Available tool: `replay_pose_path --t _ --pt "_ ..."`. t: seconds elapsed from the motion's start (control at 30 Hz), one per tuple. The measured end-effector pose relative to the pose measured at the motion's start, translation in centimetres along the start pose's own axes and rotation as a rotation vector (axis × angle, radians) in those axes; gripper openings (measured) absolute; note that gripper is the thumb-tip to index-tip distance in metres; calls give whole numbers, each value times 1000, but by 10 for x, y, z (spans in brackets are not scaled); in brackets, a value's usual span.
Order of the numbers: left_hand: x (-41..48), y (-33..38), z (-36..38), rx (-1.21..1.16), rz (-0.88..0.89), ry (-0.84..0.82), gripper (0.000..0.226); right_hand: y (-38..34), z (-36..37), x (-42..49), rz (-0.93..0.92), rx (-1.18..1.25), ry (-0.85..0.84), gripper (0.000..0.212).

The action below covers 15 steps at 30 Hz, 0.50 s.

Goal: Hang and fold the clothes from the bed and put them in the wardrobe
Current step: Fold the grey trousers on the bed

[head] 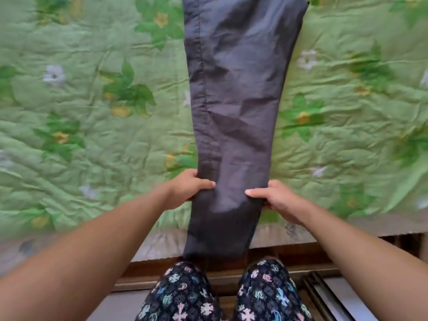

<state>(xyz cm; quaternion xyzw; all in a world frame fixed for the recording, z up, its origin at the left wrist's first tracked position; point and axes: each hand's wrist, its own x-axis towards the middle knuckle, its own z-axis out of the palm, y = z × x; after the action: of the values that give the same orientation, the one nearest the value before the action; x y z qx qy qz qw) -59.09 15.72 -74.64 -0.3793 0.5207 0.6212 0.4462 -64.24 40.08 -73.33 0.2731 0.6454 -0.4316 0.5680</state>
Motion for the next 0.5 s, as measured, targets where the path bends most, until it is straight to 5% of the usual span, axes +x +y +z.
replay_pose_path --t 0.27,0.5 --pt "-17 -63 28 -194 10 -60 30 101 27 -12 3 68 124 16" --pt "-44 -84 53 -160 12 3 27 112 16 -32 -98 65 95 33"
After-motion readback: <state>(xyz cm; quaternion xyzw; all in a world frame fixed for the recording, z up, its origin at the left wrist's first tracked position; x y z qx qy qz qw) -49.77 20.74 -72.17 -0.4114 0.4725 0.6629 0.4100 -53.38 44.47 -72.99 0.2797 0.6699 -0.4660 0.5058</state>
